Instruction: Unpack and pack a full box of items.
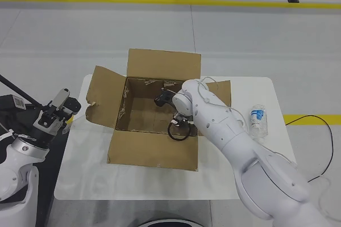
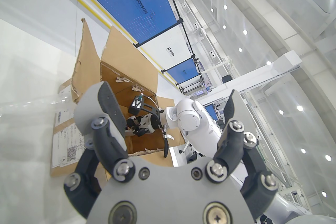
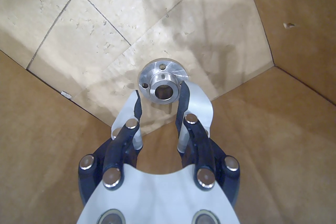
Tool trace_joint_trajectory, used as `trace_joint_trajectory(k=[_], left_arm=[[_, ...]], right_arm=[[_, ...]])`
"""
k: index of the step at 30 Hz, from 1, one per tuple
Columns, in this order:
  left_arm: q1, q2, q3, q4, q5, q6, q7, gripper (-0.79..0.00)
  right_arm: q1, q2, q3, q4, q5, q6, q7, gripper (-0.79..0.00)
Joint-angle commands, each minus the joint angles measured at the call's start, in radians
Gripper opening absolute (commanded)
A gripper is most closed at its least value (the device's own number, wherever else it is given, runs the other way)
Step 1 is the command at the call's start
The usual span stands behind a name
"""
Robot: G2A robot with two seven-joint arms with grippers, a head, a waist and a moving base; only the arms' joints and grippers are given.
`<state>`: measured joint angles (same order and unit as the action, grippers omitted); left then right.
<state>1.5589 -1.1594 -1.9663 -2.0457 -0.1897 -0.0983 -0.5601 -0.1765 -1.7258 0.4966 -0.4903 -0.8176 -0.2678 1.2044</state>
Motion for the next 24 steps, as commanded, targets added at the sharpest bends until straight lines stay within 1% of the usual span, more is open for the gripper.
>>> trace_joint_trajectory(k=[1, 12, 20, 21, 22, 23, 24], left_arm=[[0.0, 0.0, 0.0, 0.0, 0.0, 0.0, 0.0, 0.0], [0.0, 0.0, 0.0, 0.0, 0.0, 0.0, 0.0, 0.0], [0.0, 0.0, 0.0, 0.0, 0.0, 0.0, 0.0, 0.0], [0.0, 0.0, 0.0, 0.0, 0.0, 0.0, 0.0, 0.0], [0.0, 0.0, 0.0, 0.0, 0.0, 0.0, 0.0, 0.0], [0.0, 0.0, 0.0, 0.0, 0.0, 0.0, 0.0, 0.0], [0.0, 0.0, 0.0, 0.0, 0.0, 0.0, 0.0, 0.0]], right_arm=[[0.002, -0.006, -0.001, 0.014, 0.002, -0.006, -0.003, -0.446], [0.01, -0.041, -0.008, 0.086, -0.003, -0.026, -0.036, -0.437], [0.011, -0.062, -0.011, 0.13, -0.009, -0.046, -0.052, -0.462], [0.011, -0.064, -0.011, 0.135, -0.01, -0.048, -0.055, -0.471], [0.011, -0.066, -0.011, 0.14, -0.011, -0.051, -0.055, -0.505], [0.012, -0.067, -0.011, 0.144, -0.012, -0.053, -0.056, -0.6], [0.013, -0.069, -0.01, 0.149, -0.012, -0.054, -0.058, -0.619]])
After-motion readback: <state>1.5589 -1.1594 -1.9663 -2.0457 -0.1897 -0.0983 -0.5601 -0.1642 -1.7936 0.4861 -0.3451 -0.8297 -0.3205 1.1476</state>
